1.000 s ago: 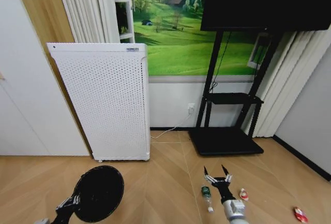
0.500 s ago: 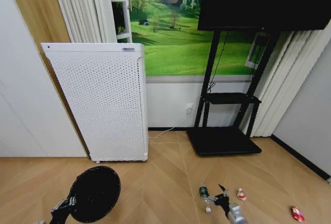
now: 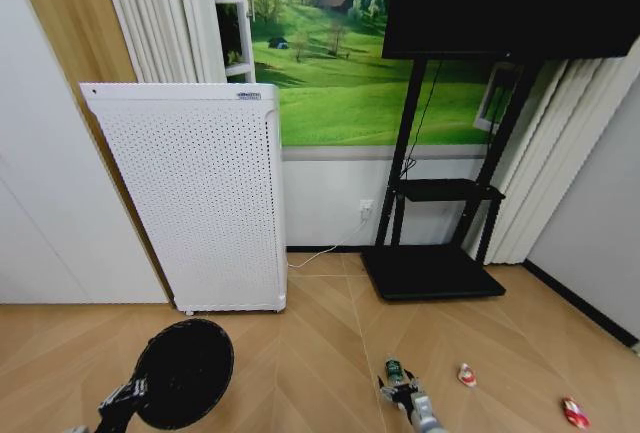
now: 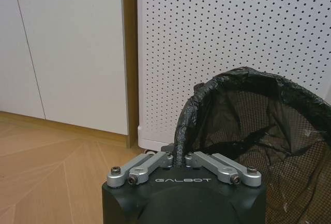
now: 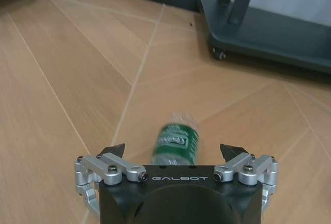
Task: Pick up the trash bin and place the garbage on the floor into it.
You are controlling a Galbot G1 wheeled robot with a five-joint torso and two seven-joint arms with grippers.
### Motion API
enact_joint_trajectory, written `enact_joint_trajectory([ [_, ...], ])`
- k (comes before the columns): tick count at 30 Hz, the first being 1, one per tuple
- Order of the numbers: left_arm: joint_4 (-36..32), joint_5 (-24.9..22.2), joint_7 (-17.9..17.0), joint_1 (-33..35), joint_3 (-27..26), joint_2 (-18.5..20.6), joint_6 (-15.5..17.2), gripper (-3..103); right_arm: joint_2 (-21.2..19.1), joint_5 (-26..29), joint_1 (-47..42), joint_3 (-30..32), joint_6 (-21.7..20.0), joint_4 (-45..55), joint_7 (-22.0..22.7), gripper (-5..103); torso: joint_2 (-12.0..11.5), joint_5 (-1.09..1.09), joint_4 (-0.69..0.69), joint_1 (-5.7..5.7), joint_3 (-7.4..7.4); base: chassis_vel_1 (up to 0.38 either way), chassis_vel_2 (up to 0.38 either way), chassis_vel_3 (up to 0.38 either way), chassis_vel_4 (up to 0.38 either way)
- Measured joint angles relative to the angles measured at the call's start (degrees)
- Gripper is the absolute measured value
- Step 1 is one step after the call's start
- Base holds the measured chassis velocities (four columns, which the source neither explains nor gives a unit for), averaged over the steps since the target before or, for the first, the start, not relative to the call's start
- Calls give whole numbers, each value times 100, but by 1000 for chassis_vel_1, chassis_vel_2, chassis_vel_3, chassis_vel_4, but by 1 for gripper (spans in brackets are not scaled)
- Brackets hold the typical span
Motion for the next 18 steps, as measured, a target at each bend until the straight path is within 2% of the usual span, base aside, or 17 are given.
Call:
enact_joint_trajectory([
  [14,0,-34,-92,-2,-11,40,18,4,142,-157,242,-22,-406,-528,-5,101,0,1,2,0,0,0,0,0,0],
  [15,2,-34,-92,-8,-5,40,18,4,155,-170,252,-23,-433,-541,-8,97,0,0,0,0,0,0,0,0,0],
  [16,7,-33,-94,-11,0,36,19,4,170,-184,262,-23,-443,-553,-9,87,0,0,1,0,0,0,0,0,0],
  [17,12,-33,-99,-13,0,35,19,4,177,-203,269,-29,-446,-567,-9,82,0,0,1,0,0,0,0,0,0],
  [18,12,-33,-99,-13,0,35,19,4,177,-203,269,-29,-446,-567,-9,82,0,0,1,0,0,0,0,0,0],
])
